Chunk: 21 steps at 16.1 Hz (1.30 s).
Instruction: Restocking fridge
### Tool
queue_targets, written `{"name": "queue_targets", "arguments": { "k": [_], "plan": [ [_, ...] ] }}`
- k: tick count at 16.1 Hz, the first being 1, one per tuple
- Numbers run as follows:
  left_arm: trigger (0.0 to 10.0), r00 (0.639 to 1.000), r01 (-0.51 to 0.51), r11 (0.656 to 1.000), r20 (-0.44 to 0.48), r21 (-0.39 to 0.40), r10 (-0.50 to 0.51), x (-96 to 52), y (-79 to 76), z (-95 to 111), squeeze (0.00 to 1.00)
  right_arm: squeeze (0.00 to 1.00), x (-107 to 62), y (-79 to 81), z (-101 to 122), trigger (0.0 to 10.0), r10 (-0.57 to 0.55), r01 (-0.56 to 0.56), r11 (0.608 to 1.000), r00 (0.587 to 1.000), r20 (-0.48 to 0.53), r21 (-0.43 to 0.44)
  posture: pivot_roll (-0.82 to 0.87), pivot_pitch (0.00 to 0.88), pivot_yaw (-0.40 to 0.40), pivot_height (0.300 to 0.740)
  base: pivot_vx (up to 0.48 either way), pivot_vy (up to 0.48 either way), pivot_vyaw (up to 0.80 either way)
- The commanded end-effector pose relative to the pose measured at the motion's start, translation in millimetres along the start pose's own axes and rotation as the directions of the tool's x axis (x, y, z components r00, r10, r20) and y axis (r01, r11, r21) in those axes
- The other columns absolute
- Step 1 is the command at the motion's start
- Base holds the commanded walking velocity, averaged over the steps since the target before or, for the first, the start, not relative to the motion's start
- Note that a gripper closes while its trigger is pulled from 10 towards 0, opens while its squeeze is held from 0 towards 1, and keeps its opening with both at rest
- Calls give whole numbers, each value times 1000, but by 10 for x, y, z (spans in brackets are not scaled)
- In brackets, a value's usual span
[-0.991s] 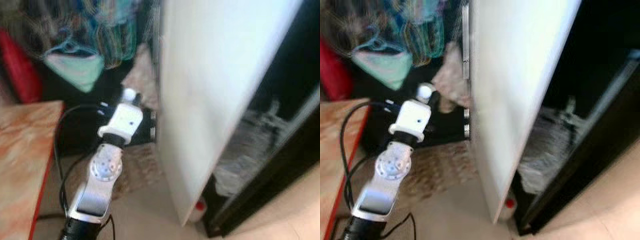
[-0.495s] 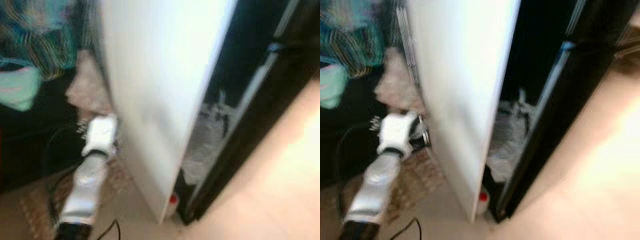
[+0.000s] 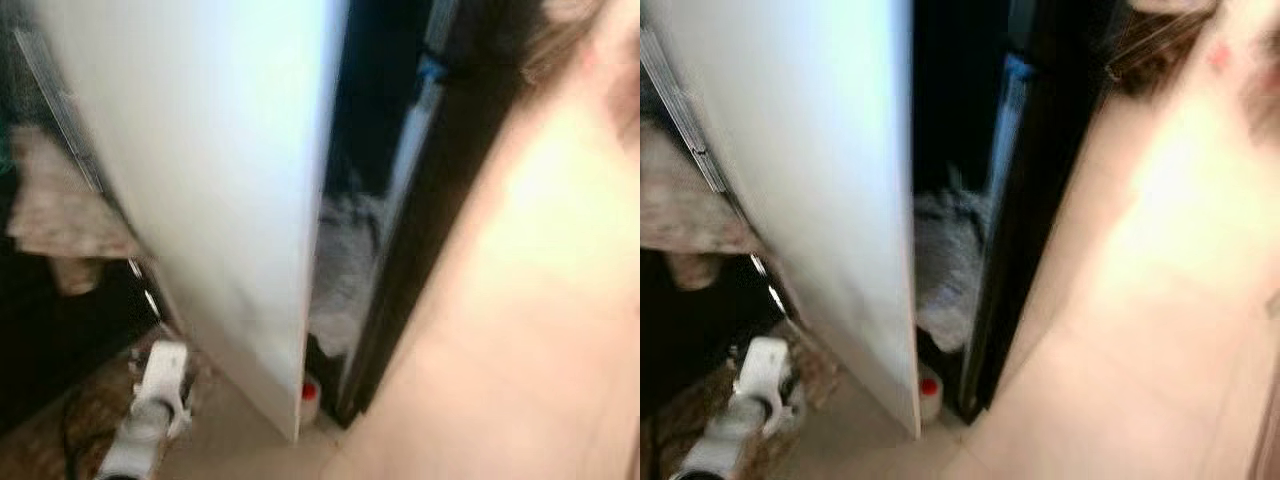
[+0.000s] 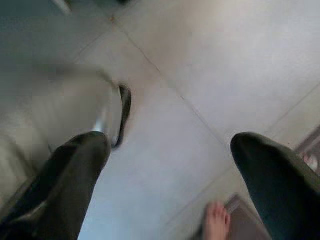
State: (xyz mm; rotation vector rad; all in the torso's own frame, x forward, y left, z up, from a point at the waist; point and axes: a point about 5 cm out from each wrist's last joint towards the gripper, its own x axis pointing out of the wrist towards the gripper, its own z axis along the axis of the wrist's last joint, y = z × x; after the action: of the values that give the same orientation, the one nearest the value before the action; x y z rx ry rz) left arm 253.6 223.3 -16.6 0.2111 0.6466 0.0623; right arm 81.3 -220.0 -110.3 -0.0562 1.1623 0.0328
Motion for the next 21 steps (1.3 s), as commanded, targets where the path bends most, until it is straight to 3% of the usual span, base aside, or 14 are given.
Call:
{"name": "queue_targets", "arguments": {
  "k": [1,2,5,8,14,21],
  "plan": [
    [10000,1000,-31,999,-7,-10,31,10,62,-46,0,0,12,-9,66,10000,-11,10,1000,1000,23,9,-55,0,-6,740,0,0,0],
    [10000,989,-98,992,-116,-80,88,-36,223,-316,0,0,12,-16,71,10000,-12,12,1000,1000,24,9,-36,0,-12,740,0,0,0],
    [10000,975,-92,994,-208,-53,80,-101,183,-594,0,0,13,-13,75,10000,-9,9,1000,1000,22,2,-45,0,-9,740,0,0,0],
    [10000,961,-114,990,-260,-79,90,-176,119,-800,0,0,9,-6,56,10000,-28,26,999,999,36,43,-66,0,5,740,0,0,0],
    [10000,960,-116,989,-265,-91,88,-190,85,-844,0,0,6,33,10,10000,-33,31,997,999,29,68,-86,0,18,740,0,0,0],
    [10000,957,-134,988,-271,-81,107,-189,89,-848,0,0,0,60,-40,10000,-26,25,998,1000,11,49,-105,0,28,740,0,0,-772]
  ]
}}
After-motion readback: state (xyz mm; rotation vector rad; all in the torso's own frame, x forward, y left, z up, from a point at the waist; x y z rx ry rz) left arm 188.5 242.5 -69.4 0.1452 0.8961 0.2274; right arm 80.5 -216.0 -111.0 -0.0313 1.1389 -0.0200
